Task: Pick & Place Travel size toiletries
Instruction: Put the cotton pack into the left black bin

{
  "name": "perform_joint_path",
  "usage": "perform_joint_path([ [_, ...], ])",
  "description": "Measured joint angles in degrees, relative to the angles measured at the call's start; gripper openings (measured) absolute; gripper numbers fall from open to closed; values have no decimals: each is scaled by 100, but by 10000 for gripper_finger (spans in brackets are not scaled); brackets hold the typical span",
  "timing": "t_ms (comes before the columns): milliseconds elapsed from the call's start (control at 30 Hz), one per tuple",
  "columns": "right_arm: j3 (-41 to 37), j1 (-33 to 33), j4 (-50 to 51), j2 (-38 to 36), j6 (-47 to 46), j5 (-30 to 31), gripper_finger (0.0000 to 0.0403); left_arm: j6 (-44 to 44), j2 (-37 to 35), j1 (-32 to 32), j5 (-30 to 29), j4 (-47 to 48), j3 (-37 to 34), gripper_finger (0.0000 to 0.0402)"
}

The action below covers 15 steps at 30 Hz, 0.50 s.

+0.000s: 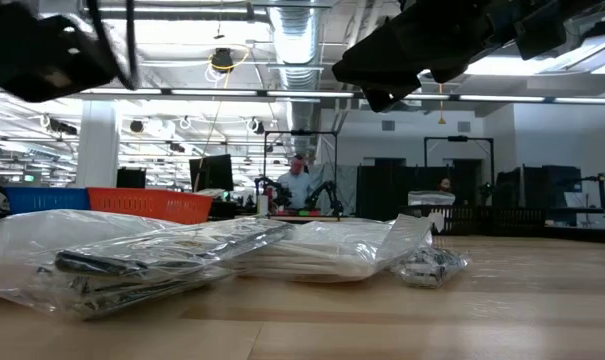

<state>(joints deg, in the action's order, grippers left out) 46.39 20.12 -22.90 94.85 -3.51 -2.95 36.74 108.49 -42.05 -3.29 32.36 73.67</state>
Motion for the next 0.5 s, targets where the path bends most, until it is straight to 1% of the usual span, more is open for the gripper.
perform_joint_path([
  [133, 0, 0, 2, 0, 0, -1, 65, 109, 0, -62, 8, 4, -266, 172],
  [267, 0, 0, 2, 0, 0, -1, 65, 112, 2, -67, -282, -25, -370, 159],
  [500, 0, 0, 0, 0, 0, -1, 65, -158, 2, -48, -407, -50, -370, 159],
])
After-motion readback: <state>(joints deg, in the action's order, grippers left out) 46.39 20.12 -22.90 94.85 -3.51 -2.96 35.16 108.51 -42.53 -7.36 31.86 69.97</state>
